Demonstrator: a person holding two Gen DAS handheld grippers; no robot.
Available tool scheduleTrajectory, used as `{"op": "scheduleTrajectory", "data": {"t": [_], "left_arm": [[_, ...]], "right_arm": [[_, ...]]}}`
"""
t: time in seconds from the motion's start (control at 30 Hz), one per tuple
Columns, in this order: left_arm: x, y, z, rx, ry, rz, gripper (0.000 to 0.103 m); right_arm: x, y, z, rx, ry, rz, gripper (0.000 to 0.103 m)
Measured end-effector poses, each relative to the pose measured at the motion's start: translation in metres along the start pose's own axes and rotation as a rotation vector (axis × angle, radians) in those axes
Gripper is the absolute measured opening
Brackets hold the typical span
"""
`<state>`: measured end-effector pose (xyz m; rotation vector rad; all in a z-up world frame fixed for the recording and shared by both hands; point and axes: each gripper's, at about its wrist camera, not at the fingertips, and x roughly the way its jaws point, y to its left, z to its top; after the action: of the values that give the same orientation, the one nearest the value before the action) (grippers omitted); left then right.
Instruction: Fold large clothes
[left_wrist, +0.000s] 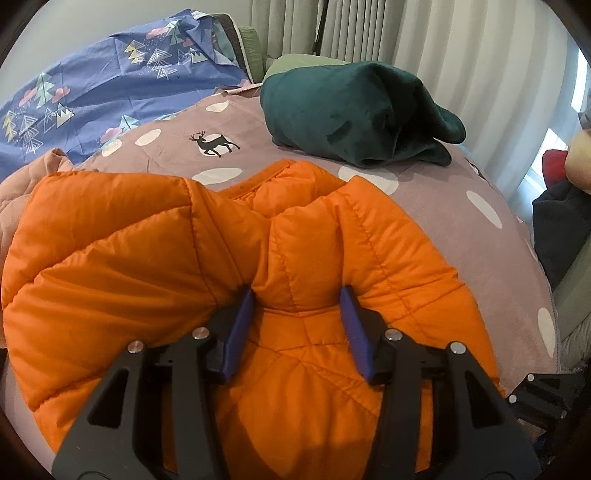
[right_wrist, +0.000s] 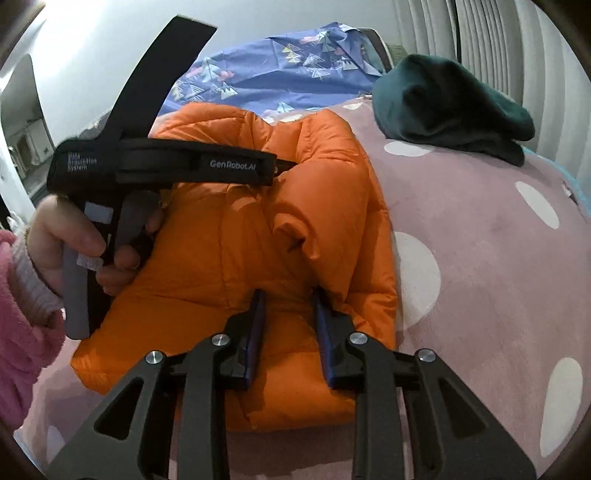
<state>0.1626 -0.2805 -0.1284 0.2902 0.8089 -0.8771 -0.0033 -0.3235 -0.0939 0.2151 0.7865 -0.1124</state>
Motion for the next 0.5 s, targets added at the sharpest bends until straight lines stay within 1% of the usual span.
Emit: {"op": "scheduleTrajectory", "data": {"t": [0.1, 0.13, 0.17, 0.2, 0.23, 0.3, 0.37, 0.4, 0.43, 0.47, 0.5], "left_arm": [[-0.009, 0.006, 0.001, -0.026, -0.013, -0.035, 0.049], [-0.015, 0.009, 0.002, -0.034, -0.018, -0.042, 0.048], [-0.022, 0.011, 0.003, -0.035, -0.026, -0.04, 0.045], [-0.033, 0.015, 0.005, -0.031, -0.044, -0.027, 0.037], [-0.045, 0.02, 0.006, -0.036, -0.07, -0.014, 0.033], [-0.072, 0.041, 0.009, -0.081, -0.138, -0.001, 0.032], [-0.089, 0.065, 0.012, -0.139, -0.179, 0.013, 0.032], [-0.092, 0.081, 0.013, -0.182, -0.177, 0.027, 0.032], [-0.088, 0.094, 0.012, -0.22, -0.156, 0.037, 0.029], [-0.078, 0.106, 0.01, -0.251, -0.122, 0.041, 0.025], [-0.058, 0.119, 0.003, -0.27, -0.067, 0.049, 0.019]], "right_arm": [[0.002, -0.002, 0.001, 0.018, 0.012, 0.026, 0.026], [0.0, -0.001, -0.004, 0.022, 0.014, 0.032, 0.026], [0.001, -0.002, -0.005, 0.024, 0.015, 0.033, 0.026], [0.001, -0.002, -0.005, 0.025, 0.015, 0.033, 0.026], [0.003, -0.001, -0.004, 0.025, 0.015, 0.033, 0.026], [0.003, -0.003, -0.004, 0.031, 0.016, 0.042, 0.026], [0.004, -0.005, -0.004, 0.042, 0.017, 0.057, 0.026], [0.004, -0.006, -0.004, 0.047, 0.018, 0.064, 0.026], [0.002, -0.005, -0.004, 0.049, 0.018, 0.068, 0.026], [0.003, -0.005, -0.005, 0.05, 0.017, 0.074, 0.026], [0.004, -0.007, -0.005, 0.05, 0.015, 0.08, 0.026]]}}
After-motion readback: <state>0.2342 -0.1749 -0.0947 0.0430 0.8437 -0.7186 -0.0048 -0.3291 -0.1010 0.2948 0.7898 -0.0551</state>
